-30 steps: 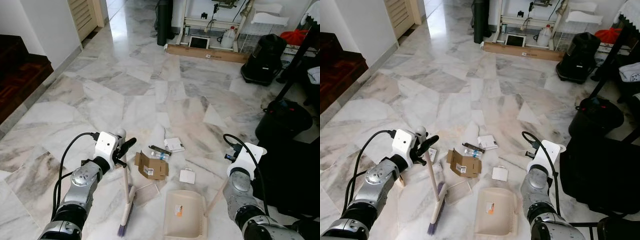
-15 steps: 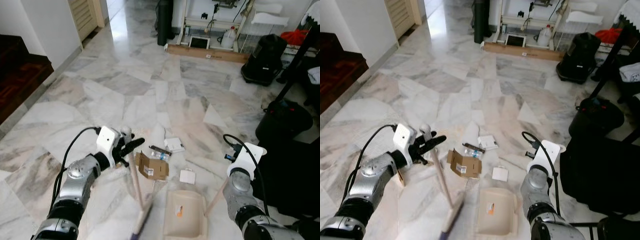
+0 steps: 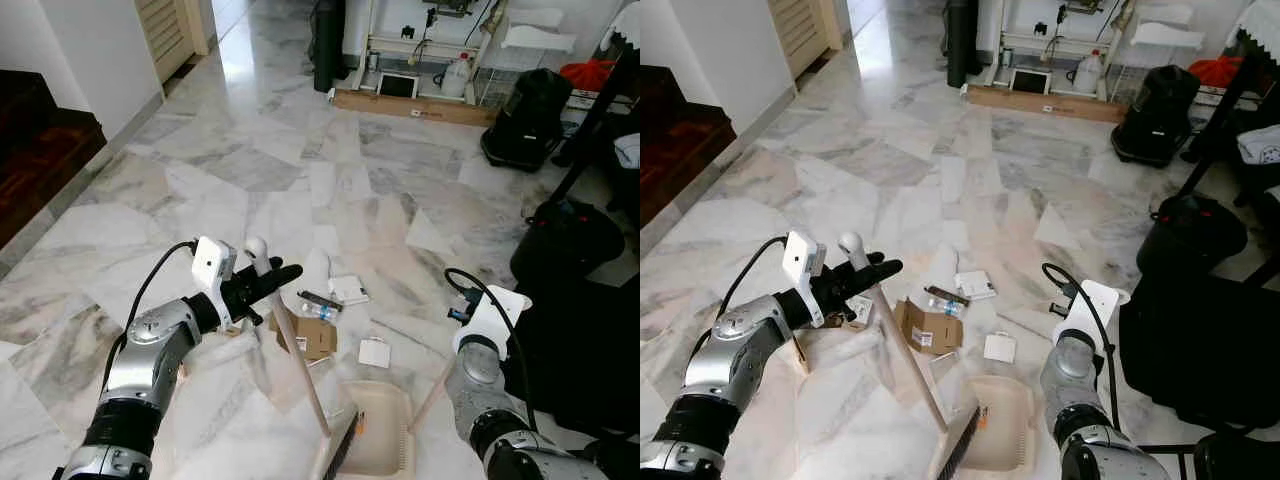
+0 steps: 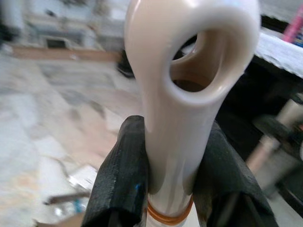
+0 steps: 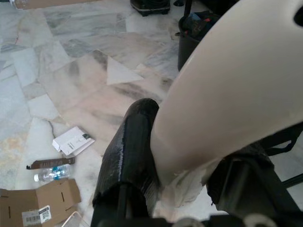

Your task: Sweep floor

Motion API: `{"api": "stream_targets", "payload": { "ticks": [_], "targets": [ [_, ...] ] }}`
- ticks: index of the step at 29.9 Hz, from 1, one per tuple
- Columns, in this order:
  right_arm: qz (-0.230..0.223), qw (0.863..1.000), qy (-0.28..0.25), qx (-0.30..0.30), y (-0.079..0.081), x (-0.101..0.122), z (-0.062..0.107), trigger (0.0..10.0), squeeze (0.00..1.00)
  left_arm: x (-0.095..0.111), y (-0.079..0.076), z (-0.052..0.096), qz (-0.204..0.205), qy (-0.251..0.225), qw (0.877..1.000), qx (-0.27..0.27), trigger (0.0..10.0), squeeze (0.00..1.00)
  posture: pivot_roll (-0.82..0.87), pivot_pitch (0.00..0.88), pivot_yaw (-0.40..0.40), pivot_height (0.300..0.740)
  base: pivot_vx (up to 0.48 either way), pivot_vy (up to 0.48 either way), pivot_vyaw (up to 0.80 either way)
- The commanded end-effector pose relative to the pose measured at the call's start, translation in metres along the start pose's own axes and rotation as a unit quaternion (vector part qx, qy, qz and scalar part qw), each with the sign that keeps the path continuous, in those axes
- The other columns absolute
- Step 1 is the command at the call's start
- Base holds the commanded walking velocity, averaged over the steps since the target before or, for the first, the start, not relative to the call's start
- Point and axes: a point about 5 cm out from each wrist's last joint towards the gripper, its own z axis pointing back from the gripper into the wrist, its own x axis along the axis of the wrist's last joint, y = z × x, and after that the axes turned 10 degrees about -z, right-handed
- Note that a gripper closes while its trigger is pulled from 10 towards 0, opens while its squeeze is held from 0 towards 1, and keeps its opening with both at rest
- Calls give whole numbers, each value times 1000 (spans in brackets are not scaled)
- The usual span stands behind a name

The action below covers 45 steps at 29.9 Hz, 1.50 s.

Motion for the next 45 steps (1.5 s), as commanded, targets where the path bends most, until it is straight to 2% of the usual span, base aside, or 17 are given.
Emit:
{"api": "stream_targets", "payload": {
  "ticks": [1,5,7,9,14,29,45],
  "targets": [
    [13,1000,26,-6,-3,-11,3,10000,0,23,6,-1,-36,-48,998,31,10000,0,54,67,-38,740,0,0,0],
    [13,1000,27,-4,-2,-11,4,10000,0,31,4,-3,-88,-50,994,51,10000,0,60,77,-39,740,0,0,0],
    [13,1000,27,-3,-2,-11,4,10000,0,30,4,-3,-96,-48,992,60,10000,0,60,77,-39,740,0,0,0],
    [13,1000,26,-3,-1,-11,4,10000,0,24,6,-2,-113,-35,990,81,10000,0,57,79,-37,740,0,0,0],
    [12,1000,25,-5,-2,-10,3,10000,0,9,8,0,-122,-13,986,117,10000,0,51,81,-35,740,0,0,0],
    [11,1000,25,-5,-2,-10,3,10000,0,-20,10,-5,-99,12,981,168,10000,0,47,82,-33,740,0,0,0],
    [13,999,32,-3,-1,-13,5,10000,0,-33,2,-13,-47,18,990,131,10000,0,44,71,-34,740,0,0,0]
  ]
}}
